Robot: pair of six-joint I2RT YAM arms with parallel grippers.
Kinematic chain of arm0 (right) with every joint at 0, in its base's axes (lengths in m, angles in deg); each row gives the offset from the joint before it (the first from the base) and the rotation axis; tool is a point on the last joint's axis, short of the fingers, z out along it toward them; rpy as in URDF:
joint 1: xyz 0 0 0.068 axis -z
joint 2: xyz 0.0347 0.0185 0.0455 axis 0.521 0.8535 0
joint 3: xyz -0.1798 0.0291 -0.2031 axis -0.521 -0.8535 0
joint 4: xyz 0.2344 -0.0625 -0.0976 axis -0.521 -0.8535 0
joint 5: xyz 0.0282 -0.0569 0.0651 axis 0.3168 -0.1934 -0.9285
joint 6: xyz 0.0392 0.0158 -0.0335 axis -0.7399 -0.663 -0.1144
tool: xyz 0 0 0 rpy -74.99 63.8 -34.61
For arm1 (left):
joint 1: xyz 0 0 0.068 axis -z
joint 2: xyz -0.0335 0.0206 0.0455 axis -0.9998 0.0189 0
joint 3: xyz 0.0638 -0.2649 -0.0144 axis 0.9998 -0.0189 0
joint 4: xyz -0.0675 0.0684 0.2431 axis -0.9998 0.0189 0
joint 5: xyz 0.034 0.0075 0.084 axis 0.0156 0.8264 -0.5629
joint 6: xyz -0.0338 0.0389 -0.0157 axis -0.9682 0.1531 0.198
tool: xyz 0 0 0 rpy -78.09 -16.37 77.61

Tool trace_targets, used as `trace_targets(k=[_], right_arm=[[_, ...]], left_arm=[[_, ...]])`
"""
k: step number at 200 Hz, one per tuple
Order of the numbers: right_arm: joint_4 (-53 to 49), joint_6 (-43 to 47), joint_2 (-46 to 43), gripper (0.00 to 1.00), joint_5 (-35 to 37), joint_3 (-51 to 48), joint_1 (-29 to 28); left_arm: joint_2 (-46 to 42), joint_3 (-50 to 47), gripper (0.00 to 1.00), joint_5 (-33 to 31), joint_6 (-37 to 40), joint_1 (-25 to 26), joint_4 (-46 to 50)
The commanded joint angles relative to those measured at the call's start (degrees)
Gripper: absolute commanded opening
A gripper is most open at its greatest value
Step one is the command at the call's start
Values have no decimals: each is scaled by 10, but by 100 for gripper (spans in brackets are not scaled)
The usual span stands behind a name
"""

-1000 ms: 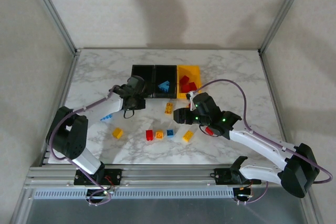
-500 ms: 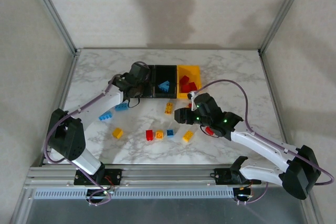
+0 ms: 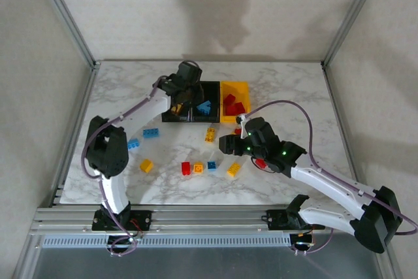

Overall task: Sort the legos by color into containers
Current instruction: Place the lego in the container.

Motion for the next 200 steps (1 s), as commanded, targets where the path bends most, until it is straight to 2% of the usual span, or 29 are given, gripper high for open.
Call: trace_targets(k=[1,43,82,96,117,129,161,200], right_arm=[[-18,-8,-17,62,19,-6,5],[-26,-8,-24,62,23,-6,11],[-31,-9,-24,62,24,-3,14],[-32,-8,-25,62,24,-3,15],[-31,-10,-23,62,24,-4,16],[-30,-11,-21,62,23,-3,17],[-26,-14,-18,62,22,-1,17],[-20,-5,0,62,17,16,17]], left_arm=[[48,52,23,5,-4,5,29],[124,122,24,10,-3,5,51],[156,144,26,10,-3,5,55],[163,151,30,12,-1,5,60],[168,160,42,12,-1,5,64],[163,161,48,15,-1,5,62],[130,150,48,15,-2,6,62],[24,69,49,15,-9,12,34]])
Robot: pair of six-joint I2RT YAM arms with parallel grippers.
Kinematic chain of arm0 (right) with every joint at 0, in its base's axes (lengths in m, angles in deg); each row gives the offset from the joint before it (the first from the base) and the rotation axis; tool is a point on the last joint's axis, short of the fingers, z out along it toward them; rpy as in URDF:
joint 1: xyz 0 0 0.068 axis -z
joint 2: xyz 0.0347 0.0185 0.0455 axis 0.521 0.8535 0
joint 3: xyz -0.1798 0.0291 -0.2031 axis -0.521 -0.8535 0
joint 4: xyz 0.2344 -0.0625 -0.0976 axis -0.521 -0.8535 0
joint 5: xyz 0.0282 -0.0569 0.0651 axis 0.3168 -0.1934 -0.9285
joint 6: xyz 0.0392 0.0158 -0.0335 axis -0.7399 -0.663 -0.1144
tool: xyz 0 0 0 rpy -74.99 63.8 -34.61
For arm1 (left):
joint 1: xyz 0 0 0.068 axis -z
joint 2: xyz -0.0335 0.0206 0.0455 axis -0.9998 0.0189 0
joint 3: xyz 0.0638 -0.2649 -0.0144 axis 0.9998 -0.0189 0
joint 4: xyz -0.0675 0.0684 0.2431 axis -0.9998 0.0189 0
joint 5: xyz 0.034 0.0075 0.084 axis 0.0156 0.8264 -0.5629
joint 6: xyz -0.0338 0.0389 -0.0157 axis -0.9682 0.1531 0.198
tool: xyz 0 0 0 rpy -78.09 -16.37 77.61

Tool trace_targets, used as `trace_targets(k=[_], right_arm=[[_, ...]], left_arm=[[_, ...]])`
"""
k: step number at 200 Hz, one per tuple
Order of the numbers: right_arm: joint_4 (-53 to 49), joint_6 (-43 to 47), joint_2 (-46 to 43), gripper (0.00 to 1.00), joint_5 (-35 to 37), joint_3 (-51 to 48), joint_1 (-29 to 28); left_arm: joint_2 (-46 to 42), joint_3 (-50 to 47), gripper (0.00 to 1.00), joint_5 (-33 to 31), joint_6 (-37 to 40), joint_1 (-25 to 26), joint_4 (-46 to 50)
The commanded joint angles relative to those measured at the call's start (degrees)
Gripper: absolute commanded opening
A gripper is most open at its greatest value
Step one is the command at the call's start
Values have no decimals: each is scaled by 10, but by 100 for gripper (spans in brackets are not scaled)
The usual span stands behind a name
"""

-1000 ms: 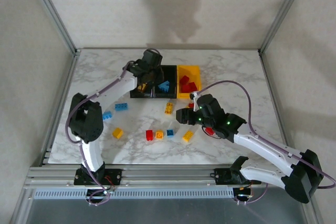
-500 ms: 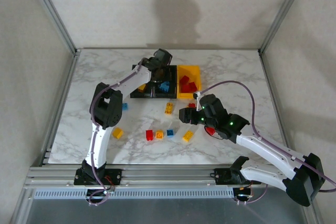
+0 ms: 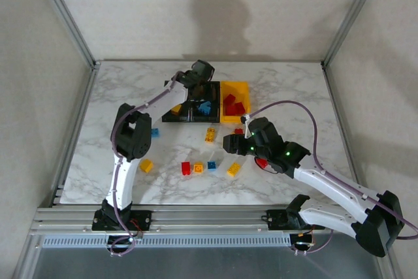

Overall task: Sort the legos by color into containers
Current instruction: Place the lego in the container.

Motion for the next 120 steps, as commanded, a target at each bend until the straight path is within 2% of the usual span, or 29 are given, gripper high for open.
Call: trace_targets(k=[1,83,120], right_arm=[[7,1,12,62,4,17,5],[33,11,47,66,-33,39,2],[25,14,56,66,-53,49,2]], left_arm=[[-101,-43,49,7,-7,8,-3],[-373,-332,56,-28,-31,10,-24],[-449,-425,56,-3,-58,11,-22]])
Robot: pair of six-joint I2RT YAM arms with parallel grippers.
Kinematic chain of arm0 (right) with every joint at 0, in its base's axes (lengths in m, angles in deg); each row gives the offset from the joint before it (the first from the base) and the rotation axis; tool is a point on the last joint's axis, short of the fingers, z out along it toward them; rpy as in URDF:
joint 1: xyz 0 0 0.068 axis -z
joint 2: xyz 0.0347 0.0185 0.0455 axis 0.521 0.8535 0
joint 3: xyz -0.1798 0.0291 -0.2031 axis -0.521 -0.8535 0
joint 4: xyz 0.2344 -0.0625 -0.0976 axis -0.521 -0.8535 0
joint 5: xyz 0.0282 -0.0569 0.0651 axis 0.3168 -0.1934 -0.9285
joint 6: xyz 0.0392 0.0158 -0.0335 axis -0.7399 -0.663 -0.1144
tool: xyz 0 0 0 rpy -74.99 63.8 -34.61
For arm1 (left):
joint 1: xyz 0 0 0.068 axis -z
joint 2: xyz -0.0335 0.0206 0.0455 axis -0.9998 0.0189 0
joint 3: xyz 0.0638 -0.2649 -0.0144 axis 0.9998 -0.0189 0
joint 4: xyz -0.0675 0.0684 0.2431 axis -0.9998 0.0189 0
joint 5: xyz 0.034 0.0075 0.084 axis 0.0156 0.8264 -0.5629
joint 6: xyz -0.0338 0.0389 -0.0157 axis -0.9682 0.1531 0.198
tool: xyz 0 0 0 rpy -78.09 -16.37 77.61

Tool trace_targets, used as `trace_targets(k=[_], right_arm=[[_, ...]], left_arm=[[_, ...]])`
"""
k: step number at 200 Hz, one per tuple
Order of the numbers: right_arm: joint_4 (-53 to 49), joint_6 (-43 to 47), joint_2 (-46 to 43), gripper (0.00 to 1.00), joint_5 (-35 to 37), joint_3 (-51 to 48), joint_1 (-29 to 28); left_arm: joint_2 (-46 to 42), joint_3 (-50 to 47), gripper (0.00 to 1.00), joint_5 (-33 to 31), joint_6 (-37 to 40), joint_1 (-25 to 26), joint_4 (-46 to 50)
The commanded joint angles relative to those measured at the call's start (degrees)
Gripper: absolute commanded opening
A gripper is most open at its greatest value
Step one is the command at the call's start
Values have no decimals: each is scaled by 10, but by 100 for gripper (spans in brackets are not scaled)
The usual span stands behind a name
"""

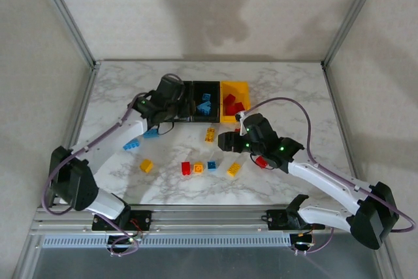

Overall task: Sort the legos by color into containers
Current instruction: Place the lego in the container, then pick up the lego from the bottom-center of the table.

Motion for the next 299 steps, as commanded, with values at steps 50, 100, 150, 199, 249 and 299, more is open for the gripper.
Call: trace_targets(k=[50,100,150,199,249,299], right_arm=[[-21,5,32,67,-26,29,-27],[-31,-17,135,68,7,77,-97],[-21,-37,215,67,3,113,-129],[-17,-50,318,65,-6,175,-173],[-42,-57,405,62,-16,240,-185],[-74,-57,451,62,-7,279,-187]], left_arm=[[-144,-166,59,0,-69,11,18],[-244,-268,64,-11,-138,1,38],[-316,-322,64,18,-151,-39,46],[-358,-366,64,49,-201,-82,50],[-414,-400,64,69,-229,-116,56],[-425,-409,64,73,-226,-126,62]])
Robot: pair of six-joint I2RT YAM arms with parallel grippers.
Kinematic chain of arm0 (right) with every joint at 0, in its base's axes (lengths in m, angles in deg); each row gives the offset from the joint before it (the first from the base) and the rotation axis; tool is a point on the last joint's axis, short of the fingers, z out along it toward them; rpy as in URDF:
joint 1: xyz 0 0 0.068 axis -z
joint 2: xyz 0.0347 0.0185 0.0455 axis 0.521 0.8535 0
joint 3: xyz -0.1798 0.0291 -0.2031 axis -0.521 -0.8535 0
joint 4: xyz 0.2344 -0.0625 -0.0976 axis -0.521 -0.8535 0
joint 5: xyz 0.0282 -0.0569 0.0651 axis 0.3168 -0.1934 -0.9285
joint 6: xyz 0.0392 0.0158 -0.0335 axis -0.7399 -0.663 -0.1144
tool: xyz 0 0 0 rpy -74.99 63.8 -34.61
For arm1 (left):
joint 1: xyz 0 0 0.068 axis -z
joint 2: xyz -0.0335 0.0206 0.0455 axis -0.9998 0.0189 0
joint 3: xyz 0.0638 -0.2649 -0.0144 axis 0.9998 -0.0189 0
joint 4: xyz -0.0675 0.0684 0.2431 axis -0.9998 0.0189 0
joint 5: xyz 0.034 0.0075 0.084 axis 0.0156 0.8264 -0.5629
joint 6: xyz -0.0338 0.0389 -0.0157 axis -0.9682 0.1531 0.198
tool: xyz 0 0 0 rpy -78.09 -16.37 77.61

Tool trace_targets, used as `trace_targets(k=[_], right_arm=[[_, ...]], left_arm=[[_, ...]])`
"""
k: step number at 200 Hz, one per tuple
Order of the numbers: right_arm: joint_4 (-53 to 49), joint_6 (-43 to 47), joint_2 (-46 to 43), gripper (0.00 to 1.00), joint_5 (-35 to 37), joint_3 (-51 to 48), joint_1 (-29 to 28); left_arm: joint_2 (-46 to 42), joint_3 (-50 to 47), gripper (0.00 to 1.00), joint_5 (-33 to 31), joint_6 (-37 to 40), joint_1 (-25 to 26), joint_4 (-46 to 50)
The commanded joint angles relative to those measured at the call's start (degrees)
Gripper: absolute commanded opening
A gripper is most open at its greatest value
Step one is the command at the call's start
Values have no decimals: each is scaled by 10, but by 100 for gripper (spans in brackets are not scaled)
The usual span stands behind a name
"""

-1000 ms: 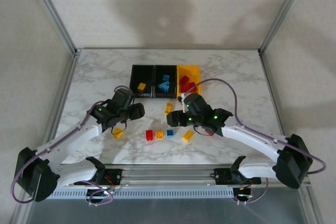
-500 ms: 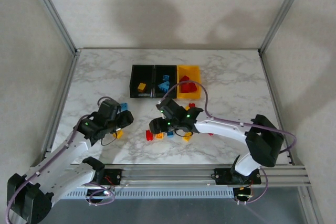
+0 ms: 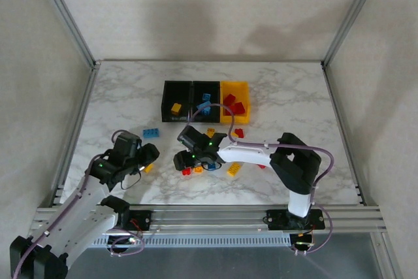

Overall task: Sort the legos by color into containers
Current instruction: Pick up the lego from the bottom-center of the table, then place the lego in the container.

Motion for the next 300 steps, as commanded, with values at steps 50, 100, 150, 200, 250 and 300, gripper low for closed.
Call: trace_targets(k=[50,100,150,200,250,300], right_arm=[[-77,-7,70,58,20,73,-18],[-102,-11,104,40,48,100,-28],[-87,-3,67,32,69,110,-22],[-84,11,-20,33,85,87,31],[-106,46,-109,34,100,56,132],[-116,92,-127,34,104,79,254]], left_arm=[[-44,-9,64,8,-17,-10,40],[-58,-12,64,10,-20,-11,44],[-61,-10,64,31,-9,-11,22],[-37,-11,65,113,-1,2,-70],[38,33,66,99,-10,67,-152],[173,109,66,73,-9,142,-228]])
